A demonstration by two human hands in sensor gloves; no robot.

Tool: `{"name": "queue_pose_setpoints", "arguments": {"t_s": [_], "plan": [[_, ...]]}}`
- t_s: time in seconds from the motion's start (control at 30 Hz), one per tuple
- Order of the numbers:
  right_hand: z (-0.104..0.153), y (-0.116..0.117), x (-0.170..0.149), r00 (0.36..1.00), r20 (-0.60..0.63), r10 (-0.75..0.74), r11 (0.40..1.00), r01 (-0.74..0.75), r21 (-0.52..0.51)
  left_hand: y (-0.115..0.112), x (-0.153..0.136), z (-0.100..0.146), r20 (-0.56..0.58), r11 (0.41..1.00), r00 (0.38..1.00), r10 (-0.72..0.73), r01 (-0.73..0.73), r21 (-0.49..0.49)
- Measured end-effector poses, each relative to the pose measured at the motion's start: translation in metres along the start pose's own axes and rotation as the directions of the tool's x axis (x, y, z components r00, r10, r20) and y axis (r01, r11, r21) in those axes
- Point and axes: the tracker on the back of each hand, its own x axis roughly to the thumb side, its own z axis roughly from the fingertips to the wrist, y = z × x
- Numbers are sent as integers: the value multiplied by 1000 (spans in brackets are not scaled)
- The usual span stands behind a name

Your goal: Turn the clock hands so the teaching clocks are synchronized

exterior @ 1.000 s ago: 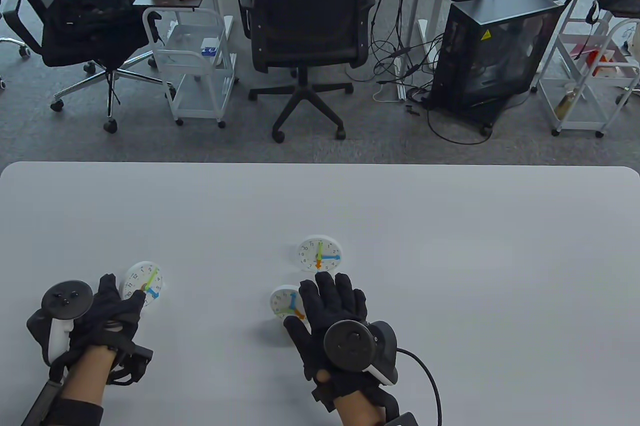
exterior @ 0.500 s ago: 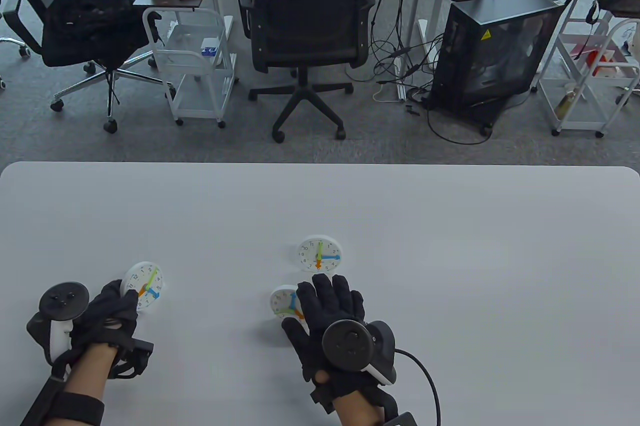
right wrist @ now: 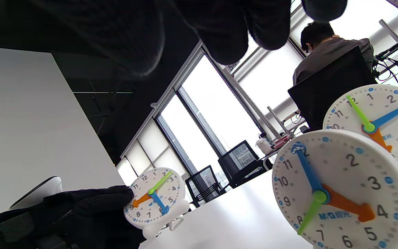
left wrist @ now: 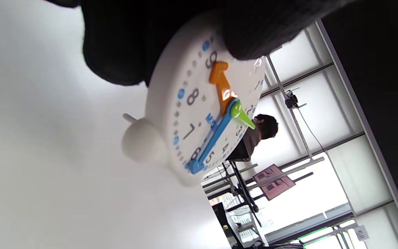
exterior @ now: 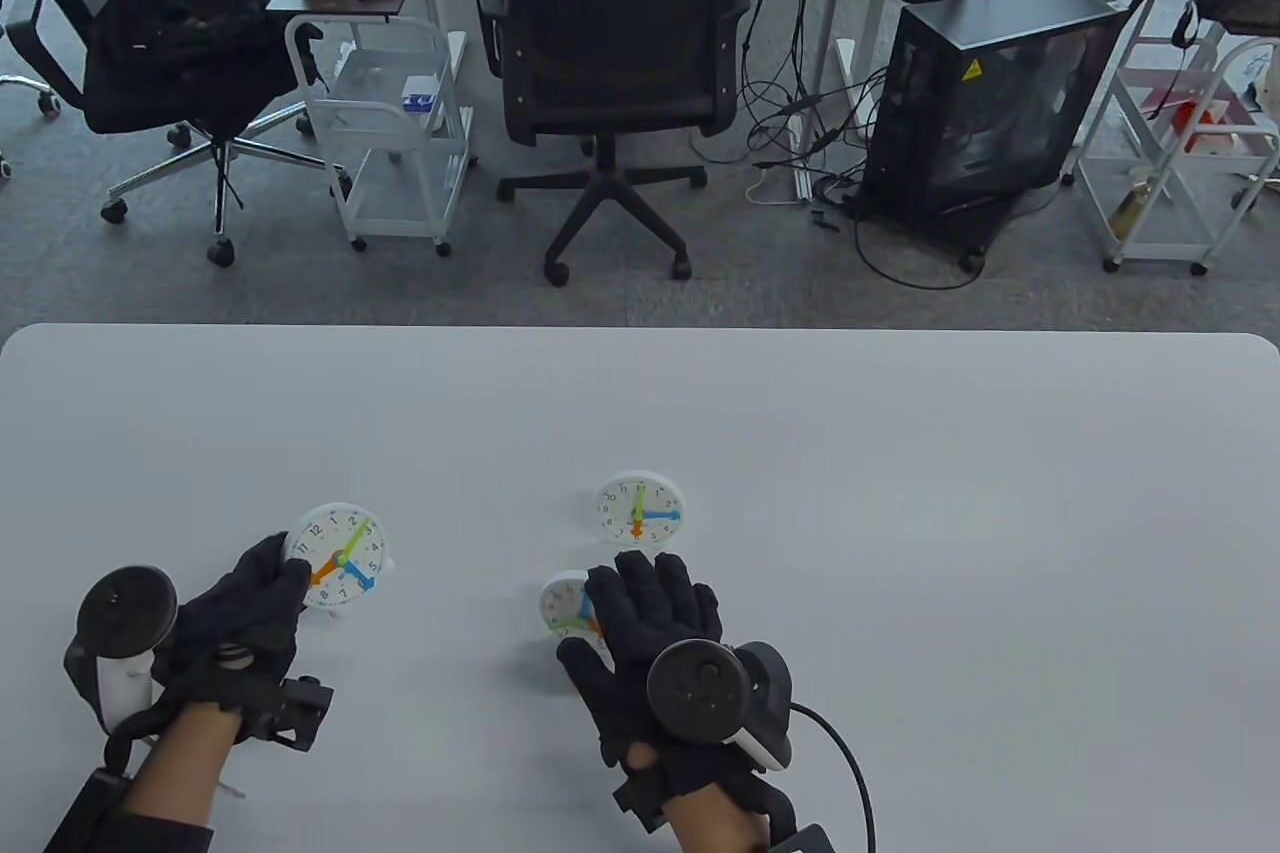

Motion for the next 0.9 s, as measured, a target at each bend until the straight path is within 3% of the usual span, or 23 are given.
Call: {"name": "queue_pose_setpoints", "arguments": {"t_s": [0.53,0.77,0.9], "plan": [[2,7,6,972,-5,-233,972,233,-15,-46,39,28,204,948,958,203,-140,-286],[3,24,2,897,-103,-430,897,437,58,-61,52,41,265,915,930,253,-142,-378],[2,28,3,863,-119,-491,861,501,82,-62,58,46,308,917,918,249,-122,-380]]}}
